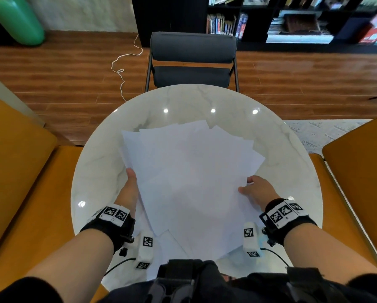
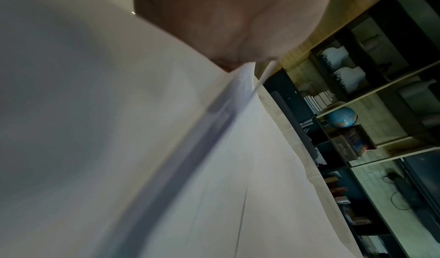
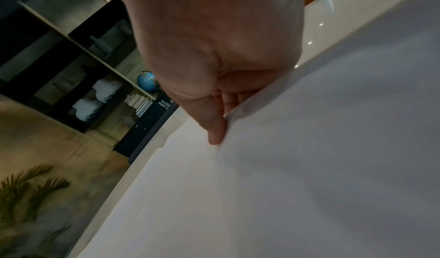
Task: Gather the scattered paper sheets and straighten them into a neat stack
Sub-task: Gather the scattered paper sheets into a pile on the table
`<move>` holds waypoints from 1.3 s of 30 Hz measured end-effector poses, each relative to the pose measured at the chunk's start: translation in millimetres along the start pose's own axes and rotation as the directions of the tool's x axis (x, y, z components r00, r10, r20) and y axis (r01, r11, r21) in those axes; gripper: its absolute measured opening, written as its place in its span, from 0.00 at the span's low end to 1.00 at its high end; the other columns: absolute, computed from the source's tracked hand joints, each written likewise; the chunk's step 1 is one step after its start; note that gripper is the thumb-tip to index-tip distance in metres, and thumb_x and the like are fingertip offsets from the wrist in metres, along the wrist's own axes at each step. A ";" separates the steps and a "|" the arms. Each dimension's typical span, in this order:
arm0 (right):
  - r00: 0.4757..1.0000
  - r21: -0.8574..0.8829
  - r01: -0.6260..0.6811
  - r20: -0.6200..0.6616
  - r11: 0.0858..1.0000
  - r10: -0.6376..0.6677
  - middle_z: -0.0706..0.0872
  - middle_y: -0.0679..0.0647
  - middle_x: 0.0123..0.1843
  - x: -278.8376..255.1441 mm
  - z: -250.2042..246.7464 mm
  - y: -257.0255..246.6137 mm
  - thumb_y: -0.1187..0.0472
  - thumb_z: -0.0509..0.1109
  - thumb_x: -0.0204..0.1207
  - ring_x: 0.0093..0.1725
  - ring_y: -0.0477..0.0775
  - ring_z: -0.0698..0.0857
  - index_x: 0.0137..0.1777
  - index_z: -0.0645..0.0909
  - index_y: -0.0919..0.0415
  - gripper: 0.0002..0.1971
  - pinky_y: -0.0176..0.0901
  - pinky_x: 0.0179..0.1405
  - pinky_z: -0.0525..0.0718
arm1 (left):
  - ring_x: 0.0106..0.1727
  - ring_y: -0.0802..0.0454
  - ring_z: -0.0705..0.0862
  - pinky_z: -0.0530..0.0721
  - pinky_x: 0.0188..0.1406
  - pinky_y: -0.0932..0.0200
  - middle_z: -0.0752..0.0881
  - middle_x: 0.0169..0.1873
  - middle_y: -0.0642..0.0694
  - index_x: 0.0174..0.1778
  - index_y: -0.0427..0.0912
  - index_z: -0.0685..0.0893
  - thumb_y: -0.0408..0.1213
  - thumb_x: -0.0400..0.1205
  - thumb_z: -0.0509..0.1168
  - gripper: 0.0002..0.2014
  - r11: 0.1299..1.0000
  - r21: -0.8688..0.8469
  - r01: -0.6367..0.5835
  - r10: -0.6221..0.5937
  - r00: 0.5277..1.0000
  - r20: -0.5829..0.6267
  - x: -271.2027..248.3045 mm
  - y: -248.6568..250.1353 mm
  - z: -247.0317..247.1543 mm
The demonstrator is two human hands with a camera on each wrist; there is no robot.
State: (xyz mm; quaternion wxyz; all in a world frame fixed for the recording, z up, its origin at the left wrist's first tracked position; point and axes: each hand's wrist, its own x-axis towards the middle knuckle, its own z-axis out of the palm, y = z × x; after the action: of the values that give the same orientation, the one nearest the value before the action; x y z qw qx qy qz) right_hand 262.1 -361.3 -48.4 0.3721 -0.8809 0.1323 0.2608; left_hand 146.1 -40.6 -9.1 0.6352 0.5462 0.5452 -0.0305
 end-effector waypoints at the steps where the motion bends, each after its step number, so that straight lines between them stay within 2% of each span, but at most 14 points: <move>1: 1.000 -0.037 0.009 -0.015 0.999 -0.010 0.85 0.63 0.58 1.2 -1.2 -1.4 0.63 0.74 0.73 0.58 0.64 0.83 0.58 0.80 0.68 0.15 0.55 0.65 0.80 | 0.81 0.43 0.68 0.68 0.75 0.46 0.68 0.81 0.47 0.82 0.51 0.64 0.70 0.74 0.58 0.42 0.997 -0.070 0.026 -0.023 0.999 0.047 3.6 -1.7 -0.3; 2: 1.000 -0.060 0.018 -0.024 0.998 -0.020 0.85 0.64 0.60 3.2 -2.4 -2.7 0.64 0.73 0.75 0.59 0.65 0.83 0.59 0.80 0.68 0.15 0.54 0.65 0.79 | 0.81 0.44 0.69 0.68 0.77 0.45 0.68 0.81 0.50 0.81 0.53 0.64 0.74 0.69 0.60 0.46 0.999 -0.036 0.028 -0.023 0.993 0.115 5.6 -3.1 -0.5; 3: 0.999 -0.092 0.027 -0.026 0.995 -0.030 0.85 0.65 0.62 5.1 -4.1 -3.0 0.65 0.71 0.76 0.61 0.66 0.83 0.61 0.80 0.68 0.15 0.51 0.65 0.79 | 0.80 0.43 0.69 0.67 0.79 0.43 0.69 0.81 0.49 0.81 0.52 0.64 0.72 0.71 0.60 0.45 0.999 0.050 -0.022 0.013 0.986 0.166 6.3 -3.8 -1.6; 6: 0.999 -0.251 0.042 0.023 0.967 -0.037 0.84 0.66 0.61 8.5 -9.7 -5.5 0.66 0.66 0.77 0.58 0.64 0.82 0.59 0.81 0.67 0.11 0.42 0.54 0.74 | 0.78 0.38 0.71 0.65 0.80 0.44 0.72 0.78 0.40 0.80 0.38 0.65 0.48 0.86 0.55 0.28 0.939 0.319 -0.132 0.098 0.988 0.119 13.1 -2.6 -2.2; 8: 0.999 -0.279 0.054 0.019 0.959 -0.051 0.85 0.67 0.56 10.7 -13.5 -8.1 0.68 0.66 0.77 0.51 0.62 0.81 0.52 0.81 0.67 0.07 0.41 0.48 0.72 | 0.74 0.35 0.75 0.68 0.78 0.41 0.75 0.75 0.36 0.78 0.37 0.68 0.44 0.87 0.54 0.24 0.910 0.383 -0.160 0.111 0.983 0.147 18.8 -5.1 -6.4; 12: 0.990 -0.136 0.072 -0.107 0.988 -0.087 0.84 0.67 0.64 12.0 -17.3 -18.0 0.67 0.66 0.79 0.63 0.66 0.82 0.67 0.79 0.67 0.17 0.39 0.53 0.71 | 0.69 0.38 0.80 0.74 0.73 0.37 0.81 0.69 0.40 0.73 0.44 0.74 0.45 0.86 0.57 0.20 0.934 0.329 -0.138 0.060 0.970 0.237 42.6 -16.3 -19.8; 15: 0.991 -0.103 0.102 -0.071 0.989 -0.110 0.84 0.66 0.64 9.9 -8.4 -30.6 0.66 0.64 0.80 0.63 0.65 0.82 0.69 0.79 0.65 0.18 0.37 0.53 0.70 | 0.72 0.37 0.78 0.72 0.75 0.38 0.79 0.72 0.42 0.77 0.45 0.72 0.50 0.85 0.57 0.24 0.940 0.321 -0.112 0.033 0.970 0.241 36.3 -10.7 -14.0; 20: 0.990 -0.035 0.139 0.036 0.990 -0.137 0.83 0.59 0.65 -5.0 28.7 -48.9 0.59 0.66 0.81 0.66 0.59 0.81 0.72 0.77 0.63 0.21 0.36 0.59 0.70 | 0.63 0.39 0.85 0.81 0.66 0.39 0.86 0.63 0.44 0.71 0.48 0.75 0.67 0.76 0.58 0.34 0.983 0.174 0.052 -0.100 0.955 0.279 16.6 -9.3 11.4; 22: 0.989 -0.074 0.142 0.046 0.987 -0.139 0.83 0.58 0.58 -3.9 37.4 -47.2 0.60 0.66 0.80 0.59 0.59 0.81 0.68 0.78 0.63 0.18 0.37 0.56 0.71 | 0.60 0.40 0.86 0.83 0.62 0.41 0.89 0.58 0.42 0.66 0.50 0.80 0.68 0.77 0.56 0.31 0.992 0.102 0.072 -0.102 0.938 0.330 8.5 -8.5 17.5; 24: 0.994 -0.054 0.105 -0.024 0.993 -0.106 0.80 0.56 0.50 -2.0 35.0 -43.5 0.64 0.64 0.79 0.50 0.57 0.78 0.58 0.79 0.64 0.10 0.39 0.44 0.71 | 0.57 0.42 0.87 0.84 0.58 0.44 0.91 0.52 0.42 0.59 0.49 0.84 0.69 0.77 0.53 0.30 0.990 -0.003 0.140 -0.129 0.921 0.367 7.0 -11.4 17.7; 28: 0.986 0.027 0.000 -0.167 1.000 0.005 0.77 0.59 0.42 4.6 18.4 -29.1 0.67 0.61 0.78 0.44 0.57 0.75 0.46 0.75 0.65 0.02 0.41 0.41 0.69 | 0.58 0.45 0.87 0.83 0.54 0.46 0.87 0.63 0.42 0.66 0.44 0.83 0.58 0.81 0.58 0.26 0.972 -0.159 0.172 -0.085 0.893 0.442 8.2 -17.6 4.1; 31: 0.991 0.041 -0.036 -0.125 0.999 0.040 0.74 0.61 0.36 4.9 15.4 -23.1 0.66 0.63 0.77 0.39 0.58 0.73 0.38 0.70 0.64 0.07 0.45 0.39 0.71 | 0.61 0.42 0.85 0.82 0.60 0.43 0.84 0.67 0.39 0.73 0.41 0.77 0.46 0.85 0.60 0.22 0.991 -0.062 0.119 -0.081 0.898 0.432 8.4 -23.6 2.6; 36: 0.997 0.080 -0.005 0.082 0.997 -0.001 0.74 0.60 0.29 -5.8 29.6 -21.8 0.65 0.65 0.79 0.30 0.56 0.75 0.33 0.68 0.61 0.14 0.45 0.31 0.74 | 0.71 0.34 0.78 0.75 0.72 0.39 0.77 0.73 0.36 0.77 0.38 0.71 0.60 0.79 0.61 0.36 0.963 0.269 0.034 -0.088 0.978 0.191 17.2 -22.5 14.1; 39: 0.999 -0.100 0.051 -0.013 0.994 -0.053 0.73 0.59 0.33 -4.2 28.0 -20.8 0.65 0.62 0.80 0.38 0.57 0.74 0.32 0.67 0.62 0.14 0.46 0.40 0.71 | 0.68 0.35 0.80 0.74 0.73 0.39 0.80 0.70 0.35 0.73 0.36 0.75 0.58 0.82 0.55 0.32 0.917 0.394 -0.061 -0.011 0.984 0.179 20.1 -19.8 15.2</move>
State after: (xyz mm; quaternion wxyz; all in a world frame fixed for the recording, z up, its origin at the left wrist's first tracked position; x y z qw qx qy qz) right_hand 257.3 -326.6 -50.4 0.3334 -0.9035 0.0991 0.2504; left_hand 151.7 -48.4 -39.7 0.5572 0.6660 0.4616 -0.1813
